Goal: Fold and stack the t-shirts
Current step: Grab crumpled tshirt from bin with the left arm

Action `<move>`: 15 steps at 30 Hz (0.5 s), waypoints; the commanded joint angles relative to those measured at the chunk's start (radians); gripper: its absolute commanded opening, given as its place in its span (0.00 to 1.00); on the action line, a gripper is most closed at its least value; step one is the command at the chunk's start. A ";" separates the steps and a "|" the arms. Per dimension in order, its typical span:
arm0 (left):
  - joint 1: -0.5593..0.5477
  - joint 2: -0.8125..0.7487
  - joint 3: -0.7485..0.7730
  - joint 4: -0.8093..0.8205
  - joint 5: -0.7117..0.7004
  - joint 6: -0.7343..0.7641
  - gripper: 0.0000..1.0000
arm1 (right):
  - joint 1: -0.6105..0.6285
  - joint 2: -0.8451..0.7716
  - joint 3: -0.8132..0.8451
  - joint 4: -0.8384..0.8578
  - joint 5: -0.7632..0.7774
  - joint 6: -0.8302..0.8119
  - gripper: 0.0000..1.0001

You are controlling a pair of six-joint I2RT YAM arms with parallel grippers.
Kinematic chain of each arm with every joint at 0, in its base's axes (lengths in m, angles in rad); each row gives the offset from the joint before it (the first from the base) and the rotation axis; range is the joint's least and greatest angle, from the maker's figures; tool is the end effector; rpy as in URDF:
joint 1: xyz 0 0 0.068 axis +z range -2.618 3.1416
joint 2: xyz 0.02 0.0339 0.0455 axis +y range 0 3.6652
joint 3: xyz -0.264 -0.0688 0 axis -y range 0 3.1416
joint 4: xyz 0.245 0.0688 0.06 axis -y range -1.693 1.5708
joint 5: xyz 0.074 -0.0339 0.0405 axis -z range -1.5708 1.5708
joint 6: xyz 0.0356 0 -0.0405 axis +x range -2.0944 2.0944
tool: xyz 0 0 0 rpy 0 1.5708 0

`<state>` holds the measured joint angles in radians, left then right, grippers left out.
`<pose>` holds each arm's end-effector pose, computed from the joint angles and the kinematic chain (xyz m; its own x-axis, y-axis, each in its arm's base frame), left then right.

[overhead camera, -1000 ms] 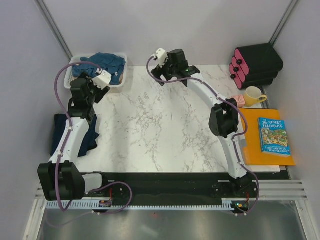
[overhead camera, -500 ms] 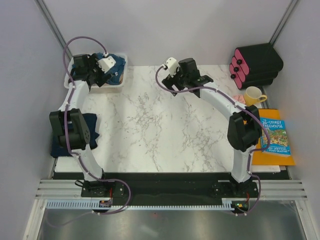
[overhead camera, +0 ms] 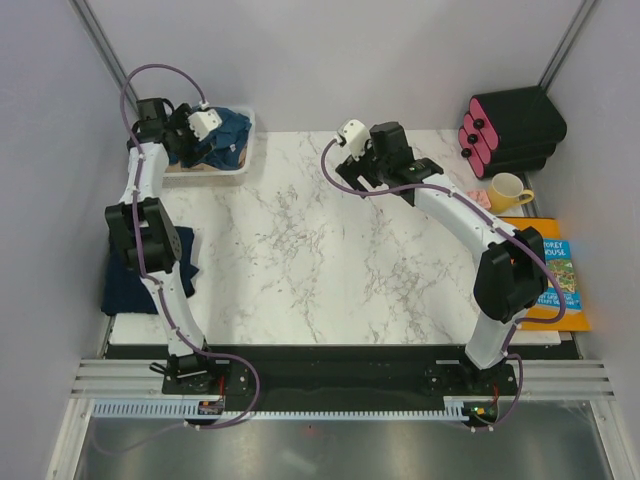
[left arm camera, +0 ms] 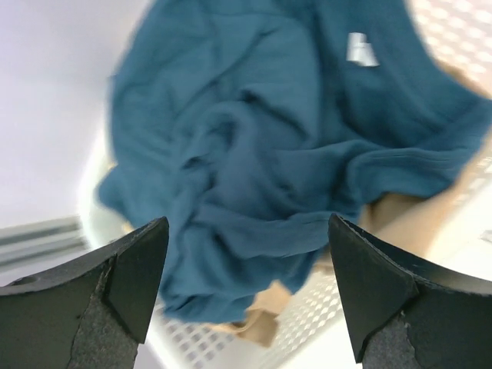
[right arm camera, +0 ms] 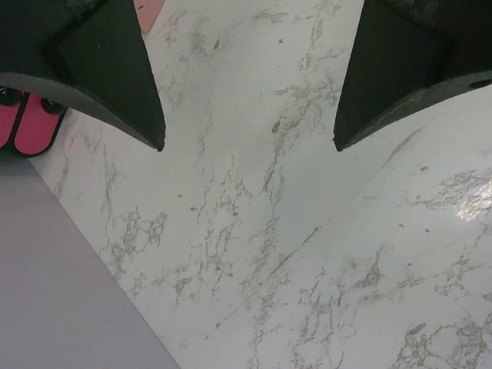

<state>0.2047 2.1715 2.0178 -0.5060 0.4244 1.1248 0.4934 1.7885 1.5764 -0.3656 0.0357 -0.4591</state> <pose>0.4971 0.0882 0.2878 -0.1386 0.8109 -0.5685 0.5989 0.5258 0.6040 0.3713 0.1983 0.3185 -0.2331 -0.6282 -0.7423 -0.6138 0.6871 -0.3887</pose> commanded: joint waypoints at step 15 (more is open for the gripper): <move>-0.005 0.103 0.108 -0.106 -0.001 0.037 0.02 | 0.001 0.034 0.089 -0.062 0.020 0.028 0.96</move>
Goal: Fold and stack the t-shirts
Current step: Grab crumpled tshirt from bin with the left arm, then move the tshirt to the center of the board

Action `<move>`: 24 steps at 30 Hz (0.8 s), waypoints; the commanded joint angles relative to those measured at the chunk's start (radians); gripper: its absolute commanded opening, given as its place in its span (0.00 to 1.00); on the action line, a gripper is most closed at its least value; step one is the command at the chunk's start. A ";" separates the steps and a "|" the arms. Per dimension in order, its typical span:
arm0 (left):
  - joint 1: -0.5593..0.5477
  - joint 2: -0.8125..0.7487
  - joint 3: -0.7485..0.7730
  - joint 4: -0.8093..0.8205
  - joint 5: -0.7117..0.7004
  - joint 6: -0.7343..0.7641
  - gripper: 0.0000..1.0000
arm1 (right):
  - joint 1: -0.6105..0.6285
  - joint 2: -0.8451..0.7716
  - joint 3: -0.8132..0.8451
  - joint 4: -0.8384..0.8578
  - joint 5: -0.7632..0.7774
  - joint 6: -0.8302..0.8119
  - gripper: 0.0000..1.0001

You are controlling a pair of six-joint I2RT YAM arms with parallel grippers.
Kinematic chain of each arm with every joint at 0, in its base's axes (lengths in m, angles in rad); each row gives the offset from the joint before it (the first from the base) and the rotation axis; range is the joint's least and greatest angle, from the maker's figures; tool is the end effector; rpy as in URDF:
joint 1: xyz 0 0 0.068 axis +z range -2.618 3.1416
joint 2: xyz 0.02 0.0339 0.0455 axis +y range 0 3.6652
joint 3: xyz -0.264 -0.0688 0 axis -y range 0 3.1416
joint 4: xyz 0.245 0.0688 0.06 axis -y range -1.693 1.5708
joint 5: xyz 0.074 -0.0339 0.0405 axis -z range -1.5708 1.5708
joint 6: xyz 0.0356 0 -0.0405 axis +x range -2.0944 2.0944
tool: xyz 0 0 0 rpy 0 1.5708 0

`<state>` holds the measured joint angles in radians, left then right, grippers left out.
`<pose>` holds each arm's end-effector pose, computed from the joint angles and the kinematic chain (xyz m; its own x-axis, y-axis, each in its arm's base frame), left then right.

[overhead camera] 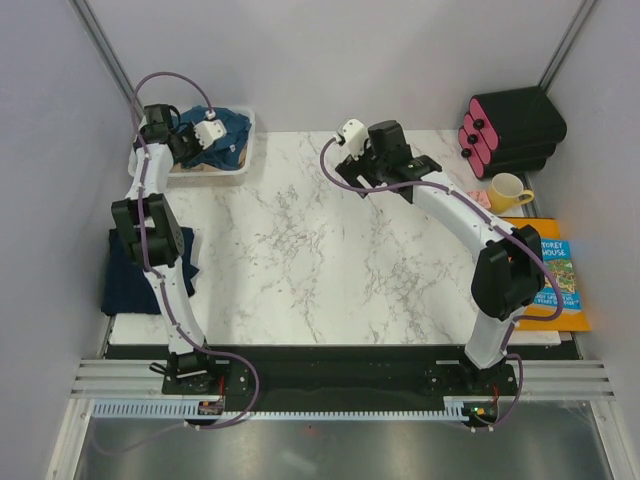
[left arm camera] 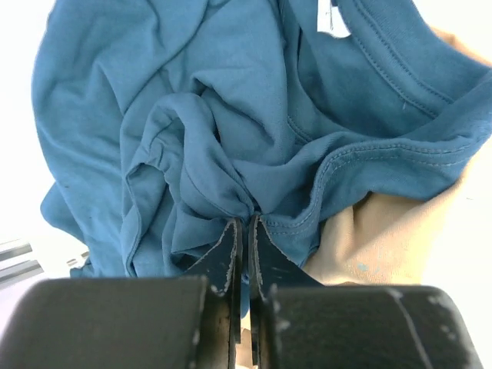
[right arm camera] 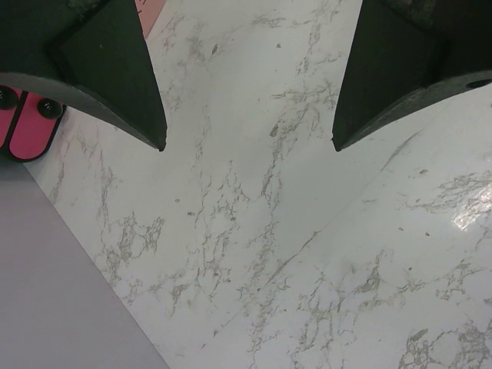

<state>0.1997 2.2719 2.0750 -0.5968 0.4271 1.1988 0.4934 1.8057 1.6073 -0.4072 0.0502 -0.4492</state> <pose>0.5096 0.0881 0.2503 -0.1570 0.8333 -0.5300 0.6888 0.4770 0.5459 0.3739 0.1990 0.3184 -0.2620 -0.6333 -0.7282 -0.6111 0.6929 -0.3828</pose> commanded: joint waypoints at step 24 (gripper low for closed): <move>-0.228 -0.670 -0.101 0.101 0.692 -0.691 0.02 | 0.014 0.041 0.088 0.034 0.231 0.026 0.96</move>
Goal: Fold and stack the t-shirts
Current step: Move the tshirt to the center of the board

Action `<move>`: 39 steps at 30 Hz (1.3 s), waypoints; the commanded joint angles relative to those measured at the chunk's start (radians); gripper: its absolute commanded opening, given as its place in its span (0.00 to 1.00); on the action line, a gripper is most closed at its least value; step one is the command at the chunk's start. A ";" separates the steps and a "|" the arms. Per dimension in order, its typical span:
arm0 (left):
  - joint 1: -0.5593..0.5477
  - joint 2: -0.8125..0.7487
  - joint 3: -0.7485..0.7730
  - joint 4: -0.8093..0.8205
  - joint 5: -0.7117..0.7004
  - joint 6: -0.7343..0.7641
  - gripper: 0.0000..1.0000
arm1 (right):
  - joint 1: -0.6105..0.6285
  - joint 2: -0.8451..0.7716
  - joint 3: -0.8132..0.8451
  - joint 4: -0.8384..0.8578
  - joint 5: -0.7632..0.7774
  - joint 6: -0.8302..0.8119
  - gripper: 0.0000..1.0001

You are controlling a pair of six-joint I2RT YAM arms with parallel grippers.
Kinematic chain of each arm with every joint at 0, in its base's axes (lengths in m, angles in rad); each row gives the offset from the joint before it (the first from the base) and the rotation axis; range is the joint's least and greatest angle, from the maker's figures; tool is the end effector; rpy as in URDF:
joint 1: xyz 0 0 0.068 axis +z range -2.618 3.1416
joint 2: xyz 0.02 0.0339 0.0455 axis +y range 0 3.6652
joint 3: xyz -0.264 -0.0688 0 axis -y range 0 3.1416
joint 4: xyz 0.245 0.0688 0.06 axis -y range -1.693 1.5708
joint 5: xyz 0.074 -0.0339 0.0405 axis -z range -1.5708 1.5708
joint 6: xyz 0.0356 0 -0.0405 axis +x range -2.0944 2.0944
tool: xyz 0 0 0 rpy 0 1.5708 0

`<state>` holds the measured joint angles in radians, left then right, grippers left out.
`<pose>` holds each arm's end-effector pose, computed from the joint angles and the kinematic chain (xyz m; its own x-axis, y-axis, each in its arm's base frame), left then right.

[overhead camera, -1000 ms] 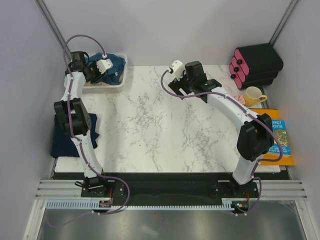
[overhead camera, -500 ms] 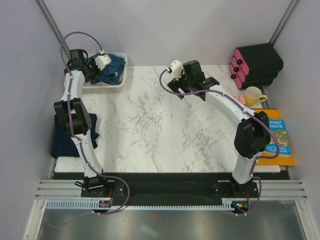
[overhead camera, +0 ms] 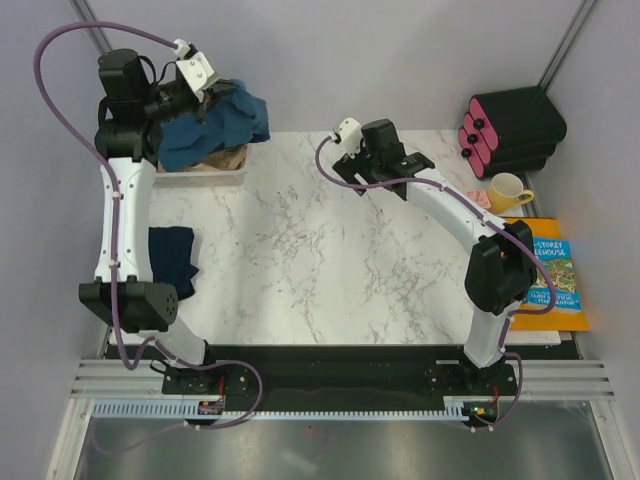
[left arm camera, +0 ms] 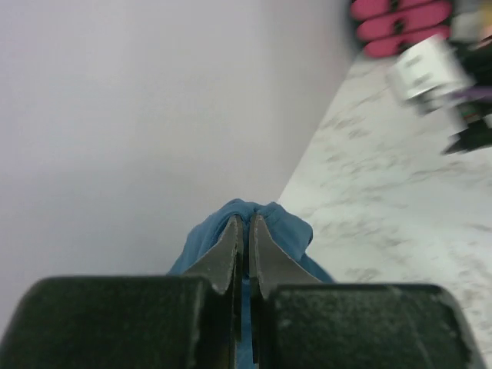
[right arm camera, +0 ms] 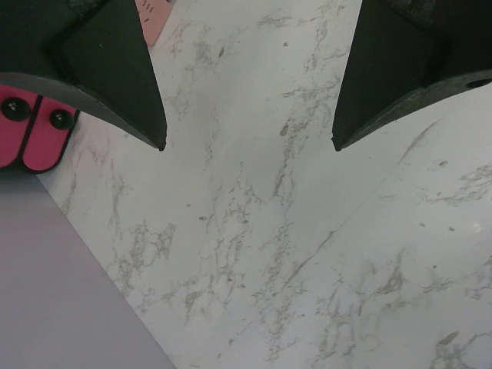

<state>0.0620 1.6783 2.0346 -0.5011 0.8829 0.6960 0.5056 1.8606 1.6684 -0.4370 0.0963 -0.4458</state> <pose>0.3536 -0.0056 0.5037 0.3535 0.4298 -0.8309 0.6477 0.5284 0.5489 0.3830 0.2081 0.3142 -0.2860 -0.6489 -0.7051 -0.5956 0.6968 -0.3997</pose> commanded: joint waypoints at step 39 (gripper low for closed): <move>-0.116 -0.112 -0.605 0.243 -1.070 -0.219 1.00 | 0.125 0.150 0.051 -0.259 -0.512 0.010 0.91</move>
<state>-0.1337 1.6035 1.4414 -0.3511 0.0463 0.4294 0.5804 1.9694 1.6581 -0.6552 -0.2909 -0.3813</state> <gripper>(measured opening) 0.993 0.916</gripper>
